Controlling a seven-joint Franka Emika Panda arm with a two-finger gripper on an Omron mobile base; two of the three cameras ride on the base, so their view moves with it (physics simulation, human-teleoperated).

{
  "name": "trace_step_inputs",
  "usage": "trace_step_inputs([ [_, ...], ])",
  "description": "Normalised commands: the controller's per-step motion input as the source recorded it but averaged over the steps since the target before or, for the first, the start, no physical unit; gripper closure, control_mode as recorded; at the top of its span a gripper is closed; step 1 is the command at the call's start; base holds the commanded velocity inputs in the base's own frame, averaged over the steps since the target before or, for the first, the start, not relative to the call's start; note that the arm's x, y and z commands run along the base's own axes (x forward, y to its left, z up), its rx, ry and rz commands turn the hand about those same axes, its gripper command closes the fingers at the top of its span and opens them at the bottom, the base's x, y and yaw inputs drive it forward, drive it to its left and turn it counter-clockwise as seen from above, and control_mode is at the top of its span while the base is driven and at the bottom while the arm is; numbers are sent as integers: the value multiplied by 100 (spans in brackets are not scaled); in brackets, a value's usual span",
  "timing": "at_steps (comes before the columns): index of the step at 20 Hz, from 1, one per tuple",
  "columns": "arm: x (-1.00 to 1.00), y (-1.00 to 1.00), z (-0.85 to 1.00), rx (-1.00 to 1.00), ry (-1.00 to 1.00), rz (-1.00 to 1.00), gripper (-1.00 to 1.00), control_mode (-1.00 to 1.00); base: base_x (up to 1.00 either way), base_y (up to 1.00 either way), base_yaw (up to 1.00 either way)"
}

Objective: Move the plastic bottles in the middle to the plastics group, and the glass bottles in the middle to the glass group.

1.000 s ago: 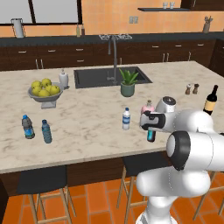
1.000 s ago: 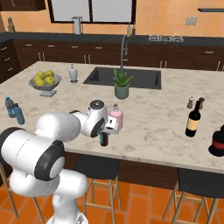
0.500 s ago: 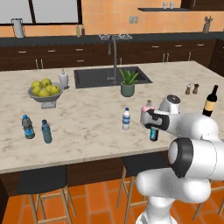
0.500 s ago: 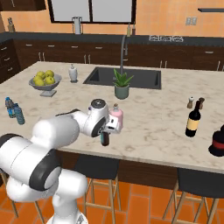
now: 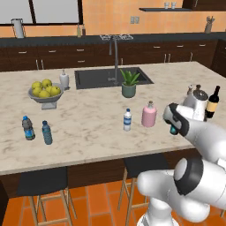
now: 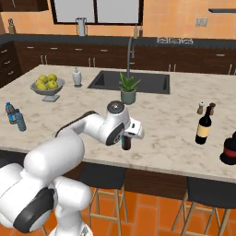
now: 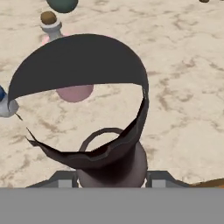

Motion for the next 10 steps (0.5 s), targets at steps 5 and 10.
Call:
trace_step_inputs([
  [5,0,-79,40,0,0,-8,100,-100,0,0,0],
  [10,0,-69,24,0,0,-7,100,-100,0,0,0],
])
